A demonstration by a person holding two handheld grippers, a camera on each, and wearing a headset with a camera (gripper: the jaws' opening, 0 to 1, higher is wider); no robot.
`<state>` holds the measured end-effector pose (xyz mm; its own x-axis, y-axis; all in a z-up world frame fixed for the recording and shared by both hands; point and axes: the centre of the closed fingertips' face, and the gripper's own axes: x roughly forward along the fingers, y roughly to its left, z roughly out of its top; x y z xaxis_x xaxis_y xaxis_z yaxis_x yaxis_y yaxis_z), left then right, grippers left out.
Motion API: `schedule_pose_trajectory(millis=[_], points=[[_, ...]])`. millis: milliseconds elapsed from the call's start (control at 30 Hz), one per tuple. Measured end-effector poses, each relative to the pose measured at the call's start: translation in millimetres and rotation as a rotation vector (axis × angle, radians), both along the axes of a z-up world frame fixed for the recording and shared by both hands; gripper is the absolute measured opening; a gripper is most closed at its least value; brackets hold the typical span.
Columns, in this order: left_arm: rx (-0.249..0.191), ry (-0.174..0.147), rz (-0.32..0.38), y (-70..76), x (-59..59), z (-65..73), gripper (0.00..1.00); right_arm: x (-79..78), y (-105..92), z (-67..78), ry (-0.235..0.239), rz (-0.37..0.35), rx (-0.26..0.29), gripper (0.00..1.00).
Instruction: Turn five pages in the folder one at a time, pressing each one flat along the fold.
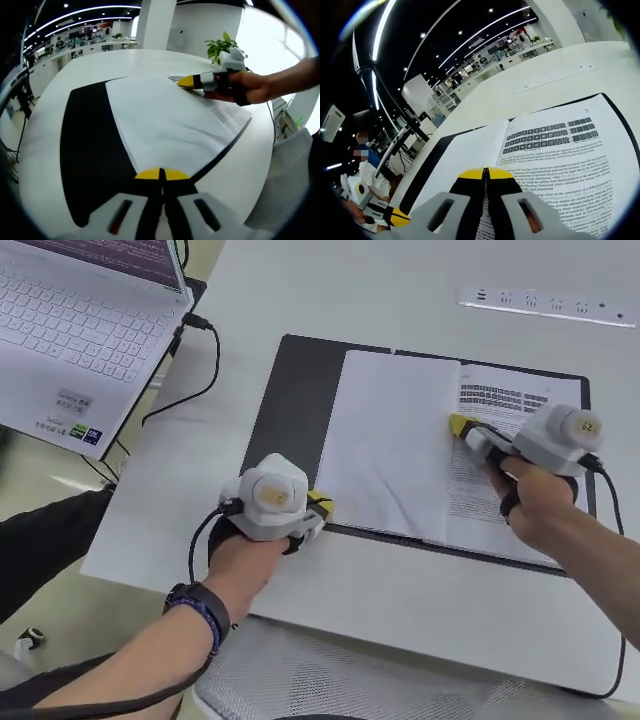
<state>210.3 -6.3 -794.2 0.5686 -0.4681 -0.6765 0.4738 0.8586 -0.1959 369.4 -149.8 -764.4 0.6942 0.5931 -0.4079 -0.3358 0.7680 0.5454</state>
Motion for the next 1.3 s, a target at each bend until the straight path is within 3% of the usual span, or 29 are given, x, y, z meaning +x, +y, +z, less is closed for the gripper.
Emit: schedule_pose_trajectory(millis=[367, 667, 1067, 1167, 1233, 1300], points=[[0.005, 0.009, 0.001, 0.6, 0.4, -0.8, 0.0, 28.8, 0.3, -1.5, -0.03, -0.086, 0.027, 0.0], [0.011, 0.015, 0.002, 0.2, -1.1, 0.5, 0.0, 44.4, 2.8, 5.6, -0.05, -0.125, 0.038, 0.0], [0.013, 0.017, 0.003, -0.7, -1.2, 2.2, 0.0, 72.5, 6.4, 7.5, -0.049, -0.142, -0.005, 0.0], [0.012, 0.018, 0.002, -2.1, -0.8, 2.9, 0.0, 85.2, 4.9, 0.9, -0.052, -0.136, -0.019, 0.0], [0.011, 0.019, 0.001, -2.8, -0.5, 2.9, 0.0, 81.5, 4.3, -3.7, -0.055, -0.142, -0.023, 0.0], [0.009, 0.019, 0.002, -3.3, -0.1, 2.6, 0.0, 92.1, 1.6, -6.8, -0.057, -0.151, -0.027, 0.0]])
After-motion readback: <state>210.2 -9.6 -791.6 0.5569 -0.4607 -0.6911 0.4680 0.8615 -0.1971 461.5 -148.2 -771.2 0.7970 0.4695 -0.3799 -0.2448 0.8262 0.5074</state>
